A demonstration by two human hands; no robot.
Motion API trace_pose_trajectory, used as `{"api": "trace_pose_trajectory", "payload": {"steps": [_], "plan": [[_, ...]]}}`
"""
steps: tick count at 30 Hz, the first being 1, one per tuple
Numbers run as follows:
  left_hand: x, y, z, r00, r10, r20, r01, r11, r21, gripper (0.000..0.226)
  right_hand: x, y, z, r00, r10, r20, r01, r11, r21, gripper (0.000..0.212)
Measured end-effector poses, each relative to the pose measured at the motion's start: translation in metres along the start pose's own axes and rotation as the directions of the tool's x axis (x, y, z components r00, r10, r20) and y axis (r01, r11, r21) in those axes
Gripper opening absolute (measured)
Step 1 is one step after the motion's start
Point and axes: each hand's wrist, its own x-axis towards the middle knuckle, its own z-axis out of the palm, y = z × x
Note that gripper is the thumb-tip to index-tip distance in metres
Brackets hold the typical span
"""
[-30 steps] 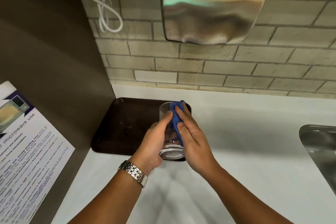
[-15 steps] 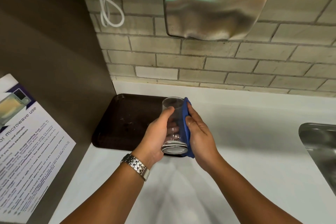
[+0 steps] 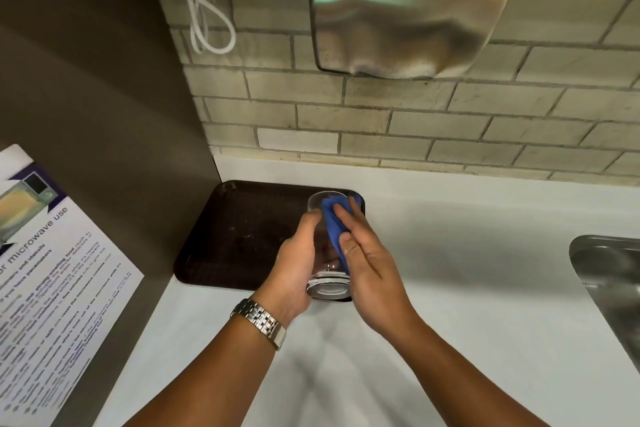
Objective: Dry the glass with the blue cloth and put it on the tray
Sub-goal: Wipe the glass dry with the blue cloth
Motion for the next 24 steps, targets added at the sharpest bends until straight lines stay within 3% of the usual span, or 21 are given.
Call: {"api": "trace_pose_trajectory", "payload": {"steps": [2, 5, 7, 11, 16, 19, 21, 24], "plan": [[-0.002, 0.001, -0.001, 1.000, 0.018, 0.020, -0.018, 1.000, 0.000, 0.048, 0.000, 0.006, 0.000, 1.000, -0.015, -0.026, 0.016, 0.998, 0.062, 0.046], [-0.004, -0.002, 0.000, 1.000, 0.029, -0.009, -0.029, 1.000, 0.004, 0.051, 0.005, 0.007, -0.002, 0.983, 0.174, -0.053, -0.154, 0.951, 0.267, 0.040], [-0.005, -0.004, 0.000, 0.998, 0.022, -0.052, -0.024, 0.999, -0.028, 0.055, 0.000, 0.008, 0.000, 0.982, 0.185, -0.023, -0.176, 0.961, 0.214, 0.039], [-0.007, -0.001, -0.005, 0.999, -0.039, -0.029, 0.033, 0.982, -0.187, 0.064, -0.018, 0.011, 0.007, 0.998, 0.063, 0.027, -0.067, 0.989, 0.135, 0.041], [-0.014, -0.006, 0.000, 0.997, 0.067, 0.050, -0.062, 0.994, -0.088, 0.071, -0.005, 0.018, -0.003, 0.961, 0.274, 0.031, -0.267, 0.896, 0.355, 0.034], [-0.014, -0.004, -0.002, 0.999, 0.052, 0.017, -0.051, 0.997, -0.058, 0.065, -0.005, 0.020, -0.003, 0.970, 0.243, 0.009, -0.228, 0.895, 0.383, 0.041], [-0.012, -0.001, -0.006, 0.999, 0.041, 0.006, -0.040, 0.997, -0.063, 0.053, -0.009, 0.019, 0.000, 0.980, 0.200, 0.002, -0.190, 0.925, 0.329, 0.049], [-0.009, -0.003, -0.006, 0.999, 0.045, -0.028, -0.046, 0.998, -0.047, 0.053, -0.009, 0.021, 0.004, 0.994, 0.102, 0.026, -0.105, 0.967, 0.234, 0.047]]}}
